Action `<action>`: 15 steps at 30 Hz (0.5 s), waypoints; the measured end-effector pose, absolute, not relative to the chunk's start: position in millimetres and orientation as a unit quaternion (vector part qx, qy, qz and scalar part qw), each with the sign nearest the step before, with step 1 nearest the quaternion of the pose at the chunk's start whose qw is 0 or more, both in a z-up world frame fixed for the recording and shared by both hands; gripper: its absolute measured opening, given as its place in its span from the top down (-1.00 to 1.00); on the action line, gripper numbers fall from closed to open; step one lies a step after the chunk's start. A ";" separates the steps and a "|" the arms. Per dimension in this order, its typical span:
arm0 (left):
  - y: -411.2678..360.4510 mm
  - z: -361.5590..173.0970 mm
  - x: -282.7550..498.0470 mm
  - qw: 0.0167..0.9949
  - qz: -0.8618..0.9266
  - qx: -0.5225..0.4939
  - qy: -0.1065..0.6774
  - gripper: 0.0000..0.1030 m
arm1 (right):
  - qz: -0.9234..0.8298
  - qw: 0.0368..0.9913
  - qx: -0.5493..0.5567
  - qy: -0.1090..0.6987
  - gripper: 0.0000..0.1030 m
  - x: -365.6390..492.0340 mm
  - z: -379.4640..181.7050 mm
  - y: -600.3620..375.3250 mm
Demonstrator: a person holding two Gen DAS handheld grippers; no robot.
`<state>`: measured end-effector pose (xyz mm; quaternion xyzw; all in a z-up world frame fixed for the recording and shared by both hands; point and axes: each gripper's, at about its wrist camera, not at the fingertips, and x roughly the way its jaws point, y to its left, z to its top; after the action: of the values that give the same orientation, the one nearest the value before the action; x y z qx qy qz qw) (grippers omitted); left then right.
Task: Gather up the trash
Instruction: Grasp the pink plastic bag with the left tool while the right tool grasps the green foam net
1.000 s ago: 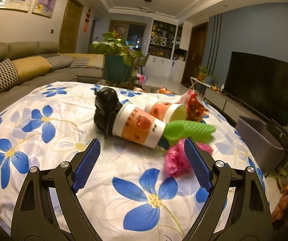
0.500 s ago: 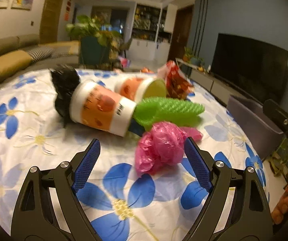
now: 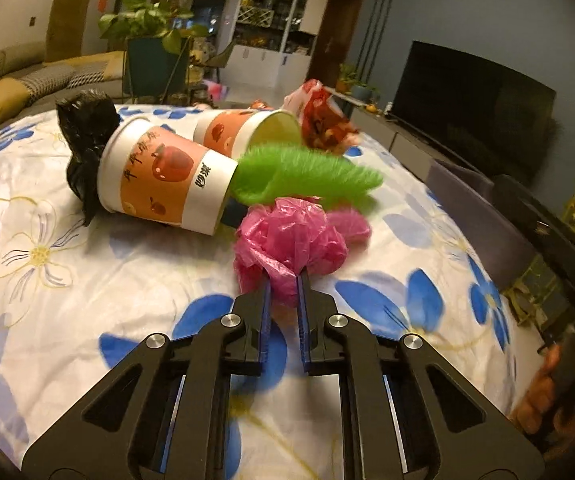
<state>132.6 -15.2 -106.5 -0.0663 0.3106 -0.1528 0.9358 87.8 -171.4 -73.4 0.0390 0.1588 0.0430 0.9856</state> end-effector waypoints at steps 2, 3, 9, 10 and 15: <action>-8.7 -100.8 121.9 0.939 -0.152 -0.067 0.301 0.80 | 0.044 0.985 0.037 0.161 -0.54 88.8 -73.9 -168.9; -2.5 -96.3 113.9 0.941 -0.152 -0.071 0.293 0.80 | 0.045 0.985 0.038 0.162 -0.54 89.5 -74.6 -167.7; 37.2 -69.1 86.9 0.959 -0.115 -0.088 0.245 0.80 | 0.062 0.981 0.039 0.180 -0.54 101.3 -80.9 -151.8; 46.2 -65.0 83.8 0.962 -0.102 -0.095 0.235 0.80 | 0.069 0.979 0.039 0.187 -0.54 105.3 -82.3 -147.2; 78.0 -57.5 83.2 0.970 -0.037 -0.109 0.216 0.80 | 0.092 0.972 0.025 0.214 -0.63 128.5 -85.9 -123.4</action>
<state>83.2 78.0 -57.5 -0.1088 0.2159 -0.0372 0.9696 128.5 -123.4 -85.9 0.0253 0.2143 0.0917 0.9721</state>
